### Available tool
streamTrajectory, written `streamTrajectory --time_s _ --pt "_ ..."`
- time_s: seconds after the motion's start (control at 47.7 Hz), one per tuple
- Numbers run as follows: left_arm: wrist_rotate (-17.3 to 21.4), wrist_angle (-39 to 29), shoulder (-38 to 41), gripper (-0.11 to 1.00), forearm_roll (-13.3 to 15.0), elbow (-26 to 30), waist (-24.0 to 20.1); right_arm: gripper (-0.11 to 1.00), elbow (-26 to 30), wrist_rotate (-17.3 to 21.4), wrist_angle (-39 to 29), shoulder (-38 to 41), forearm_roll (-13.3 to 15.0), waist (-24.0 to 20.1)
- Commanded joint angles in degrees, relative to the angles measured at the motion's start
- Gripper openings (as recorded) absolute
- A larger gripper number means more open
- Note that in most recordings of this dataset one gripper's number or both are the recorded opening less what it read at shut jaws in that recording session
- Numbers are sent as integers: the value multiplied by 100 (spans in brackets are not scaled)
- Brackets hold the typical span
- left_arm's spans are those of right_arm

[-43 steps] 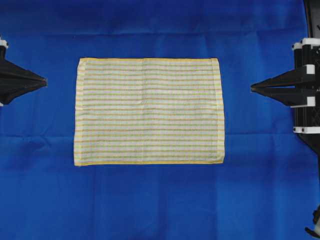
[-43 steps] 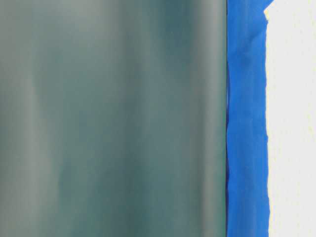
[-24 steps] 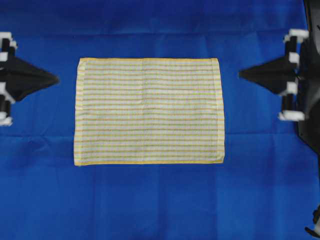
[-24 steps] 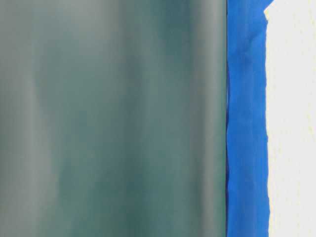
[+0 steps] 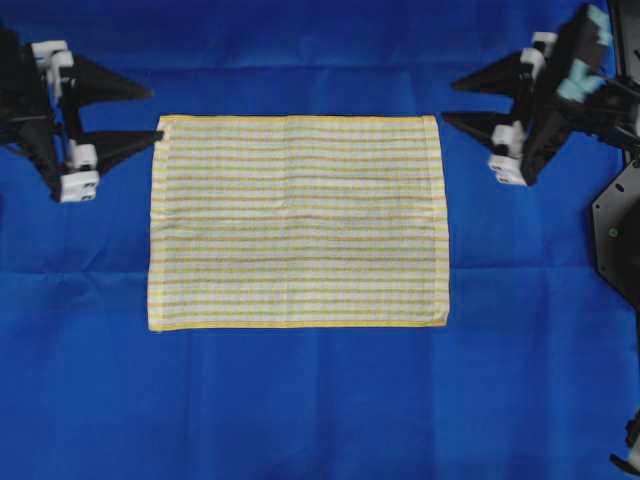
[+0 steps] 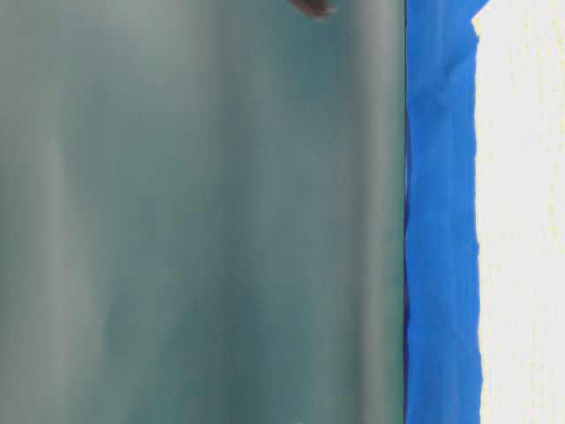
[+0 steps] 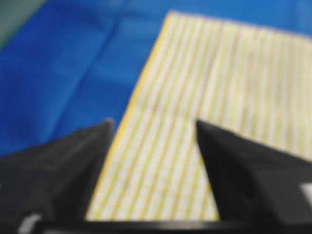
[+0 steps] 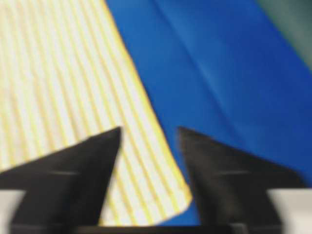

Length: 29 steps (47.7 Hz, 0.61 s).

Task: Fold the yellow towel.
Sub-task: 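Move both grippers to the towel's top corners and grasp them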

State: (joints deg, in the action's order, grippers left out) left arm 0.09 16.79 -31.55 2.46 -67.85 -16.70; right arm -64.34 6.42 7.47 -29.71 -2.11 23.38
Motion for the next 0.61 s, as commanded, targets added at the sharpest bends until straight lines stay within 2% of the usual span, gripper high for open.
streamTrajectory --time_s 0.0,0.042,0.084,0.231,0.587 --pt "18 211 378 72 9 88 -176 67 211 9 26 448 -18 193" --pt "35 290 571 82 9 97 -264 77 246 9 26 642 -18 272" --pt "35 378 782 87 9 105 -343 78 272 9 35 817 -18 369" --pt "44 791 1459 79 9 79 -650 69 378 9 123 1459 -18 580" --pt "44 1327 2619 77 9 123 -958 70 554 9 325 2452 -26 677"
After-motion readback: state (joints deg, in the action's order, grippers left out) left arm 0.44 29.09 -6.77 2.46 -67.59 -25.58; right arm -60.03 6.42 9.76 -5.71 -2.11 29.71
